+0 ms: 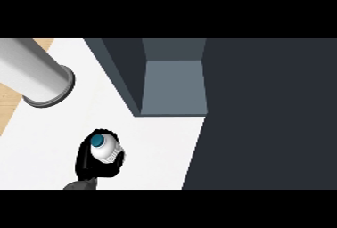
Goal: Pick up the bottled water, place it into the cabinet and close the cabinet
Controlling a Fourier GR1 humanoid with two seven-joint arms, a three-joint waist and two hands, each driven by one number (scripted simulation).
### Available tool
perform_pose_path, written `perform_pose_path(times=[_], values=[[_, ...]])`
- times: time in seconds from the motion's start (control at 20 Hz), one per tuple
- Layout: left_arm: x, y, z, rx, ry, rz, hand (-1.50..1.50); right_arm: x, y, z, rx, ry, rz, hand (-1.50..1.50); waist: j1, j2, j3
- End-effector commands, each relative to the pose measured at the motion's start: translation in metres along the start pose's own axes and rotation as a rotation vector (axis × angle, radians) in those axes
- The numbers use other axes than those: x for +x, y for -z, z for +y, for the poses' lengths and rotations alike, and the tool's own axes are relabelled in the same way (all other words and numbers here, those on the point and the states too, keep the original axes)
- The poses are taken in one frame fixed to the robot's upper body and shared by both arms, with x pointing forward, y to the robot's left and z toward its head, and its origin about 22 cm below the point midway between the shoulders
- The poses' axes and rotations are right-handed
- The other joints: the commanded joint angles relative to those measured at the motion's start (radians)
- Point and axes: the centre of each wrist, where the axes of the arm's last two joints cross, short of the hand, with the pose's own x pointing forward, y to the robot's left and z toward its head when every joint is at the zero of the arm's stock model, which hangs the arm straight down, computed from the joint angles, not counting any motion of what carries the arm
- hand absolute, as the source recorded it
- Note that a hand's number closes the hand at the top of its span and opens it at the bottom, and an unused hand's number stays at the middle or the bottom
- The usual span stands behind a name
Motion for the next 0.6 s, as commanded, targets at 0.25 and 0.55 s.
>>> perform_pose_path(times=[0.25, 0.55], values=[[0.031, 0.017, -0.058, -0.048, -0.072, 0.045, 1.5, 0.013, -0.015, 0.0, -0.017, -0.037, -0.051, -1.5, 0.0, -0.001, 0.001], [0.06, 0.037, -0.078, -0.076, -0.035, -0.017, 1.5, 0.011, -0.007, 0.005, -0.02, -0.027, -0.051, -1.5, 0.001, 0.0, 0.0]])
